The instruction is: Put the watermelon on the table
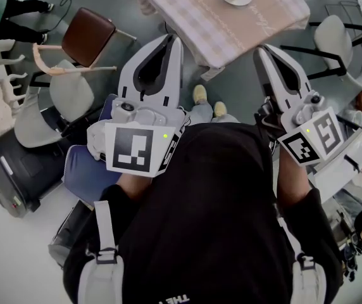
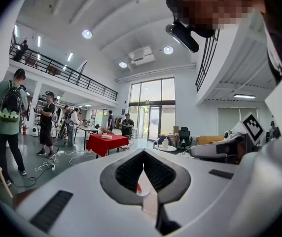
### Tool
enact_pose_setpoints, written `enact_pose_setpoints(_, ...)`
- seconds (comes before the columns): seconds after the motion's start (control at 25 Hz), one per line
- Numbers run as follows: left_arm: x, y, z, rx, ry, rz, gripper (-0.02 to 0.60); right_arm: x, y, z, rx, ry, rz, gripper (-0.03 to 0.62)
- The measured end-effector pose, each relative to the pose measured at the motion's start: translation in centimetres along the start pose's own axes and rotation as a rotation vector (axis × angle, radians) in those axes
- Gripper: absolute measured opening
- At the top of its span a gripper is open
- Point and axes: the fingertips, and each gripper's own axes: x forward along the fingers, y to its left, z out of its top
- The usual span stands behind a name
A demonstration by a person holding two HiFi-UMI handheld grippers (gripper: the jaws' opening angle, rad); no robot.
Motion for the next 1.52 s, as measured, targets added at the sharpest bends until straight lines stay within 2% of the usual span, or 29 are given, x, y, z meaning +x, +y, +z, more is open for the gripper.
enact_pose_setpoints(0.44, 0.0, 2.8, -0.5, -0.013, 0.006, 0.002, 0.011, 2.7, 0.6, -0.4, 0.016, -0.005, -0.004, 0.014)
enact_pose_setpoints(0.88, 0.4, 3.4, -0.7, -0.017, 0.010, 0.002, 0.011, 3.1, 0.2, -0.3, 0.051, -0.009, -0.006, 0.014)
enact_pose_setpoints(1.52, 2.9, 3.1, 0.0, -0.011, 0.011, 0.008, 0.011, 3.4, -2.0, 0.7, 0.047, 0.009, 0.009, 0.014)
